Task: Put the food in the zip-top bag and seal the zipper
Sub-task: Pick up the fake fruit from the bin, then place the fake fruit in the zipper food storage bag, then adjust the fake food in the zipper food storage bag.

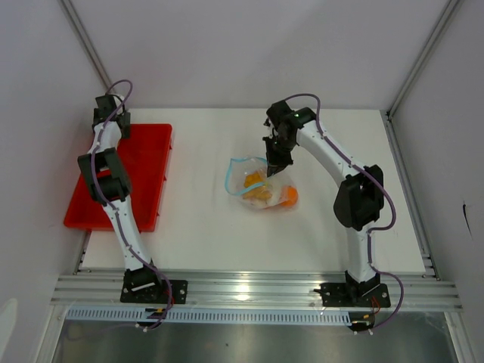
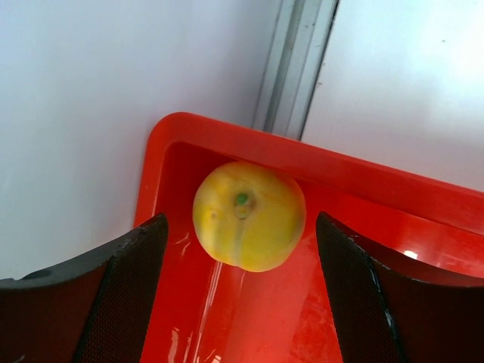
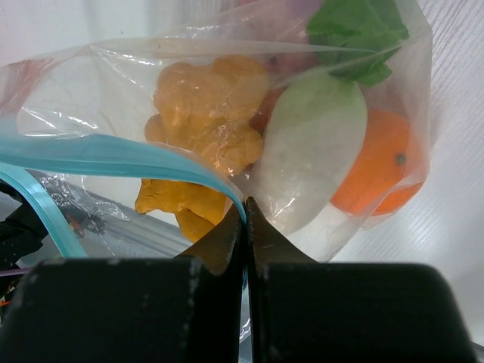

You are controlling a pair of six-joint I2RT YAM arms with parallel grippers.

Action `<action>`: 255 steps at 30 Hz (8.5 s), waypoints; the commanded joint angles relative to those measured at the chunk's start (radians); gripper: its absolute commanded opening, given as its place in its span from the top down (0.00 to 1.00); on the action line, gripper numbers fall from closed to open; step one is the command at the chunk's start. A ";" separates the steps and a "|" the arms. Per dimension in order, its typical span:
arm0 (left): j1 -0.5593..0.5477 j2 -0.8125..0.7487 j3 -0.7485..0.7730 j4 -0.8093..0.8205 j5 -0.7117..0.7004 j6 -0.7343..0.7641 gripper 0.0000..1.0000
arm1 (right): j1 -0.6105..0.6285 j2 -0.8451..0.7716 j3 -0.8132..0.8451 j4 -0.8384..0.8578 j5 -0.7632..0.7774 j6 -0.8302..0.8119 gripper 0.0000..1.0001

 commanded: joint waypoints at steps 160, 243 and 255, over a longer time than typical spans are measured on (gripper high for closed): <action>-1.155 -1.345 -1.039 -0.128 0.240 -0.724 0.00 | 0.261 -0.847 -0.615 0.411 0.279 0.218 1.00; -0.894 -1.426 -1.121 0.030 0.642 -1.161 0.99 | 0.440 -1.269 -1.425 1.295 0.336 -0.049 0.30; -0.894 -1.457 -1.136 0.013 0.616 -1.144 0.99 | 0.440 -1.281 -1.413 1.312 0.362 -0.069 1.00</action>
